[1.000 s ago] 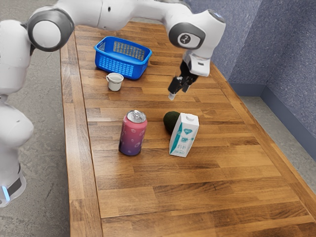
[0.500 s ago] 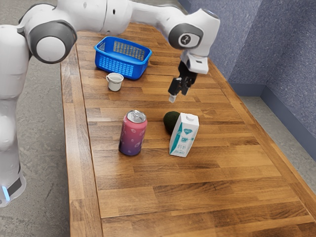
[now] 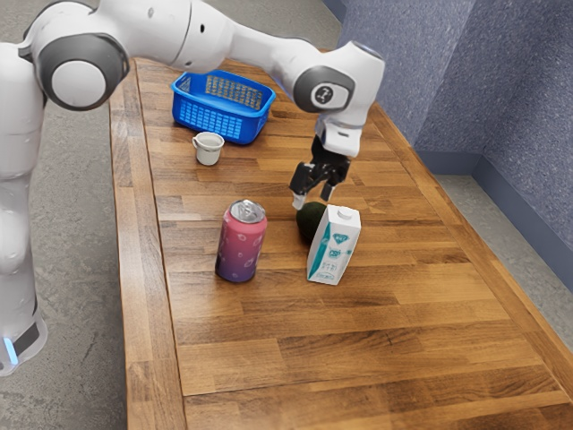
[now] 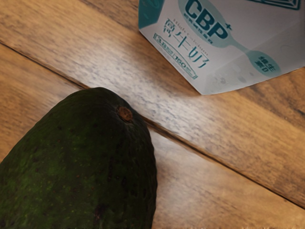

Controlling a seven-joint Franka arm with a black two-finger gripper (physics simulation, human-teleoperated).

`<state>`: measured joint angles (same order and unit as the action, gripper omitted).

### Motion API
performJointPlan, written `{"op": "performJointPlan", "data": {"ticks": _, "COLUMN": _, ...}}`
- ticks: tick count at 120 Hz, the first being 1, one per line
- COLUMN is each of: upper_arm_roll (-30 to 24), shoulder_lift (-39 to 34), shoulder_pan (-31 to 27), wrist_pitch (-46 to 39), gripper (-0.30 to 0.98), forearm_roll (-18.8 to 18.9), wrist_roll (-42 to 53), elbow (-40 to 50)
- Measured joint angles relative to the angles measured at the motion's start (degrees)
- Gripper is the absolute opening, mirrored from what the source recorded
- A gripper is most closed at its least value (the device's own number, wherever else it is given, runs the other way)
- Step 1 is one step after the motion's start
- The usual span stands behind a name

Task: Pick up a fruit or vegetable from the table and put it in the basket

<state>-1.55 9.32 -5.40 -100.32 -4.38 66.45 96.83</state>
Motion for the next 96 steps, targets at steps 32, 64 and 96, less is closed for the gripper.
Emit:
{"op": "performJointPlan", "data": {"ticks": 32, "upper_arm_roll": 0.1, "shoulder_lift": 0.1, "shoulder_pan": -0.6, "wrist_pitch": -1.7, "gripper": 0.69, "forearm_roll": 0.1, "wrist_roll": 4.3, "elbow": 0.7}}
{"op": "performJointPlan", "data": {"ticks": 64, "upper_arm_roll": 0.0, "shoulder_lift": 3.0, "shoulder_pan": -0.6, "wrist_pitch": -3.9, "gripper": 0.70, "forearm_roll": 0.0, "wrist_roll": 7.3, "elbow": 0.6}}
{"op": "performJointPlan", "data": {"ticks": 96, "upper_arm_roll": 0.0, "shoulder_lift": 4.6, "shoulder_pan": -0.7, "wrist_pitch": -5.1, "gripper": 0.69, "forearm_roll": 0.0, "wrist_roll": 9.2, "elbow": 0.5}}
